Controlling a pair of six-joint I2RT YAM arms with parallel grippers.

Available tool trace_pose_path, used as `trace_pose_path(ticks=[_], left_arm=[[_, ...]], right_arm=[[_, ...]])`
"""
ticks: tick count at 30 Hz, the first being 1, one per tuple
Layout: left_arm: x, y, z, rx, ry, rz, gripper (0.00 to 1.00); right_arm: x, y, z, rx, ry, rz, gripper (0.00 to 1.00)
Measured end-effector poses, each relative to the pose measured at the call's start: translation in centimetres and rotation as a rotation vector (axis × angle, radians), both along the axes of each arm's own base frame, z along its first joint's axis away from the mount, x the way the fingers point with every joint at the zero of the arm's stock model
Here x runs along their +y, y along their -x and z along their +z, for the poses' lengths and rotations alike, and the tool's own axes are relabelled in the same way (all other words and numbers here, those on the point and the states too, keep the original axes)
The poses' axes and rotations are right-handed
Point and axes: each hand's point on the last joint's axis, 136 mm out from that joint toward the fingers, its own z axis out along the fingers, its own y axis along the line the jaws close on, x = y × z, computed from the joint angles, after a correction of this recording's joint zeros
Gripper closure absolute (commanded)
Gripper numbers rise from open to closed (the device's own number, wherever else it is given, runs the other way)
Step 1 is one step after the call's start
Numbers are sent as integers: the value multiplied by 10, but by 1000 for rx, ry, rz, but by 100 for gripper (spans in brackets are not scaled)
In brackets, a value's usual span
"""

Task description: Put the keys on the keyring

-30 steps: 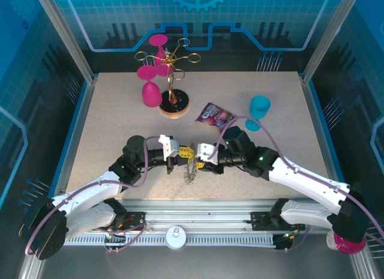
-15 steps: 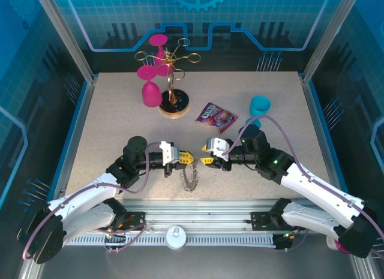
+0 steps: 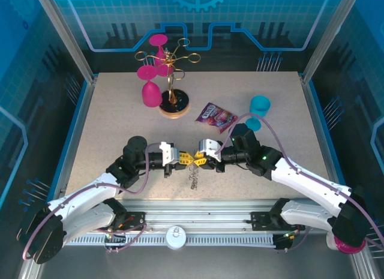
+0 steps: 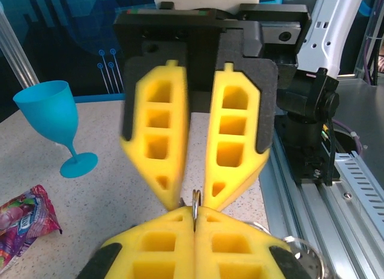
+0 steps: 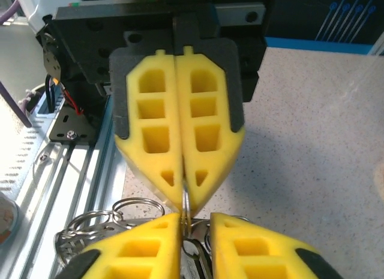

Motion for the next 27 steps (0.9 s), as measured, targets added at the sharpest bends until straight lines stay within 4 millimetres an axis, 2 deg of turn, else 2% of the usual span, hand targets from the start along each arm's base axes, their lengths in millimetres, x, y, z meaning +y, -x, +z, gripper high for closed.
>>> trace_pose_path(ticks=[1, 3, 4, 5, 6, 8, 17, 27], left_arm=[[0, 0, 0, 0, 0, 0, 100], [0, 0, 0, 3, -1, 1, 100], [0, 0, -1, 3, -2, 1, 96], [0, 0, -1, 3, -3, 2, 86], [0, -1, -1, 3, -4, 5, 82], [1, -2, -1, 0, -10, 15, 80], [5, -10, 4, -29, -122, 61, 84], [10, -5, -18, 12, -224, 58, 84]], right_arm=[[0, 1, 0, 5, 1, 1, 100], [0, 1, -1, 11, 2, 0, 100], [0, 1, -1, 12, 4, 1, 100], [0, 1, -1, 13, 6, 0, 100], [-1, 1, -1, 11, 10, -1, 100], [-2, 1, 0, 6, 23, 1, 100], [5, -5, 22, -64, 186, 13, 100], [8, -4, -2, -93, 454, 41, 100]])
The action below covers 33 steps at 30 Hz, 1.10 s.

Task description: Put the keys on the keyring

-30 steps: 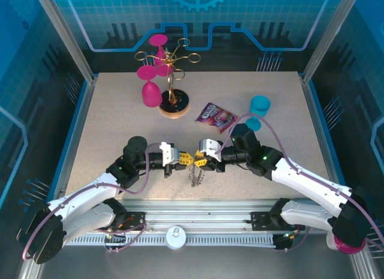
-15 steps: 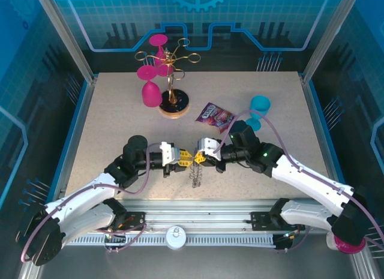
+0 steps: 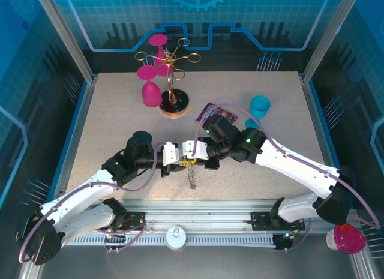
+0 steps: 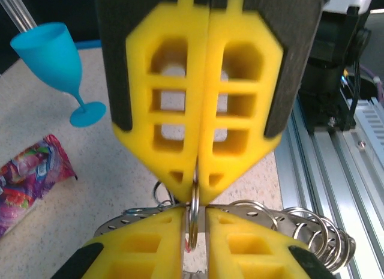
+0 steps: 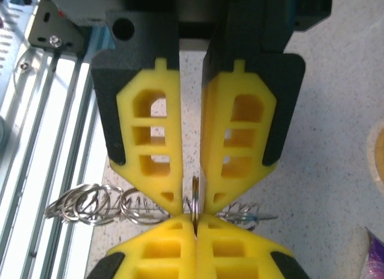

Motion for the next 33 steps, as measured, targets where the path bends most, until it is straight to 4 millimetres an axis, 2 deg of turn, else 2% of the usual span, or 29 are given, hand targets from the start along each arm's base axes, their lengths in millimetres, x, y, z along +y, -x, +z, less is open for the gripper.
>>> trace_pose_path(ticks=[5, 13, 16, 18, 25, 30, 33], left_arm=[[0, 0, 1, -10, -15, -9, 99], [-1, -2, 3, -15, -10, -9, 100], [-3, -2, 6, -15, 14, -11, 100], [-6, -1, 8, -19, 38, -18, 100], [-9, 5, 13, -10, 100, -41, 100], [-9, 7, 21, -17, 130, -51, 100], [-10, 8, 23, -25, 137, -56, 100]], right_arm=[[-3, 1, 3, -9, 36, 8, 100], [-5, 4, 3, 8, 14, -6, 100], [-8, 3, 5, 14, -45, -34, 79], [-10, 4, 7, 21, -100, -48, 74], [-22, 3, 6, 44, -249, -94, 73], [-16, 2, 11, 45, -304, -86, 74], [-13, 3, 16, 48, -329, -72, 78]])
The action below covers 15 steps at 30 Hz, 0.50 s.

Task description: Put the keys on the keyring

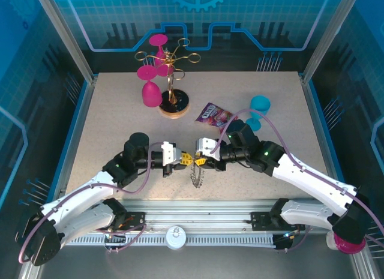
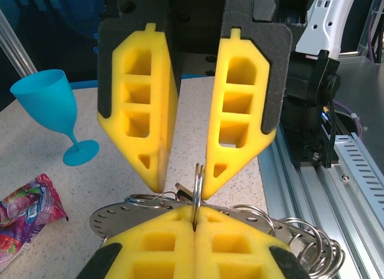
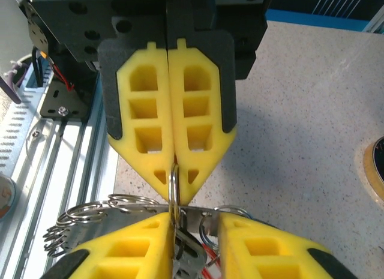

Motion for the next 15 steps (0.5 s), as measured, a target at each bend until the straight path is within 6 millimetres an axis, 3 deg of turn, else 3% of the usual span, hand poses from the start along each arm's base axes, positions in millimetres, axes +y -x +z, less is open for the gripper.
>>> trace_pose_path(ticks=[5, 7, 8, 9, 15], left_arm=[[0, -1, 3, -11, 8, 3, 100], [0, -1, 2, -7, 7, 4, 98], [0, -1, 1, -7, 7, 6, 86], [0, -1, 1, -10, 7, 6, 83], [1, -1, -4, 2, -15, 11, 83]], right_arm=[[3, 4, 4, 18, -24, 18, 100], [3, 4, 4, 22, -25, 19, 100], [3, 4, 3, 22, -24, 20, 100], [2, 5, 3, 24, -21, 21, 100], [0, 4, -10, 29, 61, 39, 100]])
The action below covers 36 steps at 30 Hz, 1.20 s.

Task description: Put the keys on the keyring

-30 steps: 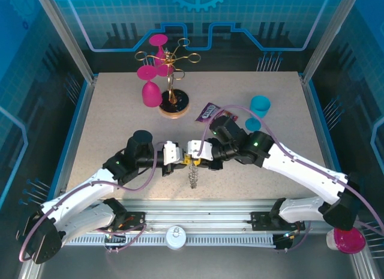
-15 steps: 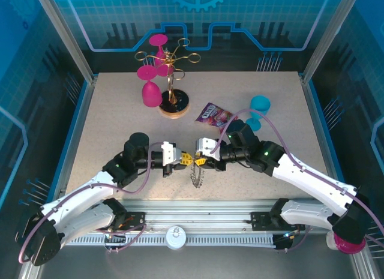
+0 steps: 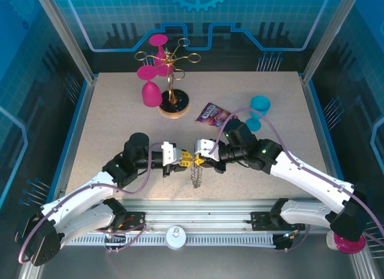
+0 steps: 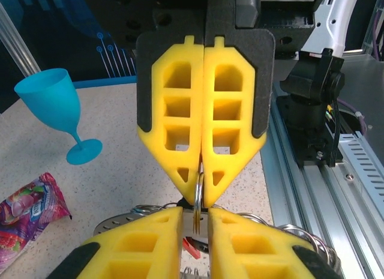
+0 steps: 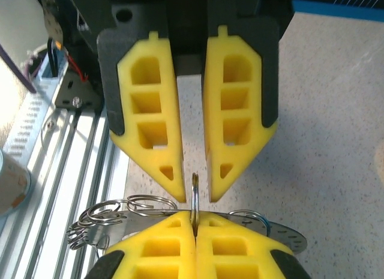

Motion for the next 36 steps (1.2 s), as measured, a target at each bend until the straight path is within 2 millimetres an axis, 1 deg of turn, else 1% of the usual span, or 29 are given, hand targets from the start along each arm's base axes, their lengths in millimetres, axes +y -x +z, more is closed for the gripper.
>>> trace_pose_path(ticks=[3, 6, 8, 9, 12, 14, 17, 19, 21, 24, 30, 36], left_arm=[[1, 0, -2, 4, -14, -1, 86], [0, 0, -2, 4, -22, -3, 90], [0, -1, -3, 8, -30, -4, 95], [-1, -2, -3, 13, -33, -4, 99], [-1, -2, -6, 13, -49, -8, 100], [0, -1, -7, 13, -53, -10, 100], [0, -1, -6, 3, -47, -10, 100], [0, 0, -4, -11, -34, -10, 100], [1, 1, -3, -23, -22, -9, 100], [1, 2, -3, -33, -6, -14, 100], [0, 2, -3, -35, 12, -10, 100], [0, 1, 0, -46, 21, -9, 100]], right_arm=[[2, -1, -4, -15, 58, 14, 100], [5, 0, -3, -31, 88, 34, 100], [5, -1, -4, -37, 113, 37, 100], [5, -1, -5, -39, 123, 39, 100], [4, -2, -8, -42, 151, 39, 100], [4, -2, -8, -43, 155, 34, 81], [4, -7, -3, -70, 124, 6, 69], [-1, -10, 0, -94, 86, -23, 66], [-9, -12, -1, -112, 51, -53, 65], [-19, -12, -8, -101, 27, -91, 65], [-14, -9, -14, -51, -17, -98, 65], [-7, -5, -14, -3, -47, -78, 72]])
